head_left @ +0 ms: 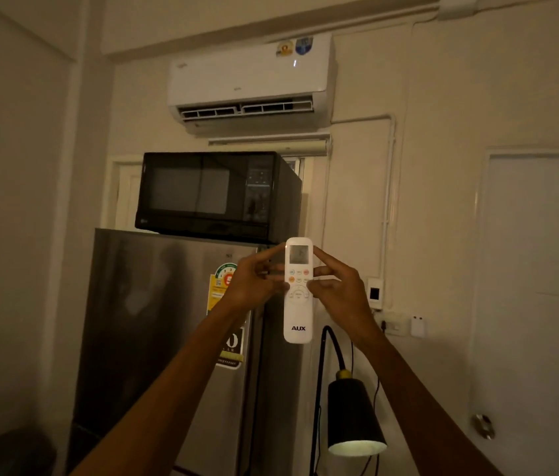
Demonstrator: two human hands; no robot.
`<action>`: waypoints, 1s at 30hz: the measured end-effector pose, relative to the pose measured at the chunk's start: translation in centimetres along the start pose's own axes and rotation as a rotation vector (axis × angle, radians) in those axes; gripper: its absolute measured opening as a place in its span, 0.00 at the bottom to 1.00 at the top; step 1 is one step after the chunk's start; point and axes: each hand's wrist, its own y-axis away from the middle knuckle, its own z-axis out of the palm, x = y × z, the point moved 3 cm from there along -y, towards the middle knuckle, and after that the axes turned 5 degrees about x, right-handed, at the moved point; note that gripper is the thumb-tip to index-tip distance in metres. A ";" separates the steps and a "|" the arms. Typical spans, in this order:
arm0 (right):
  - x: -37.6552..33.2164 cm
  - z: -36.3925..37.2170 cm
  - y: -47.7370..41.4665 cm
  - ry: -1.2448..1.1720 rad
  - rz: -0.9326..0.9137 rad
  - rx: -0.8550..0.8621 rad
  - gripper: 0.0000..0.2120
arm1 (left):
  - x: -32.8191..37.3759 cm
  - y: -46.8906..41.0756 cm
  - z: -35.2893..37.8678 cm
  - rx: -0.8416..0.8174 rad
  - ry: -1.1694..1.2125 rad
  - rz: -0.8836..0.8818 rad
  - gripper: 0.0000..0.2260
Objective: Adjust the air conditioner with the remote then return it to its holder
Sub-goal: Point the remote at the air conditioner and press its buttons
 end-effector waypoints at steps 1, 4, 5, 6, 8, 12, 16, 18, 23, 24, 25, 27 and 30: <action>-0.4 0.2 0.2 0.002 0.000 0.002 0.29 | 0.2 0.2 -0.4 -0.004 -0.008 0.006 0.29; -1.5 0.7 0.8 0.013 0.002 0.001 0.29 | 0.8 0.8 -1.4 -0.004 -0.012 0.000 0.29; -1.9 0.8 0.9 0.015 0.003 0.001 0.29 | 1.0 0.9 -1.6 0.000 -0.012 -0.002 0.29; -2.3 0.8 1.1 0.014 0.003 0.002 0.29 | 1.3 1.1 -1.8 0.004 -0.014 0.002 0.29; -3.1 0.8 1.4 0.007 -0.012 0.003 0.29 | 1.9 1.3 -2.2 0.011 -0.020 0.014 0.29; -4.4 0.6 1.7 0.005 -0.035 -0.004 0.29 | 2.8 1.9 -2.8 0.025 -0.007 0.015 0.29; -5.5 0.8 1.9 0.004 -0.059 -0.002 0.28 | 3.5 2.2 -3.6 0.021 -0.022 0.001 0.29; -5.9 0.9 2.0 -0.011 -0.055 0.008 0.28 | 4.1 2.3 -3.9 0.013 -0.034 0.003 0.30; -6.8 1.0 2.4 -0.033 -0.059 0.025 0.28 | 5.3 2.8 -4.5 0.011 -0.097 0.035 0.30; -6.9 1.0 2.5 -0.036 -0.060 0.025 0.28 | 5.5 2.9 -4.6 0.013 -0.112 0.041 0.30; -7.1 1.0 2.5 -0.038 -0.061 0.024 0.28 | 5.8 3.1 -4.6 0.013 -0.123 0.048 0.30; -7.3 0.8 2.6 -0.031 -0.065 0.025 0.28 | 6.2 3.2 -4.7 0.017 -0.140 0.062 0.30; -7.7 0.7 2.5 -0.026 -0.073 0.033 0.27 | 6.6 3.3 -4.8 0.024 -0.141 0.071 0.30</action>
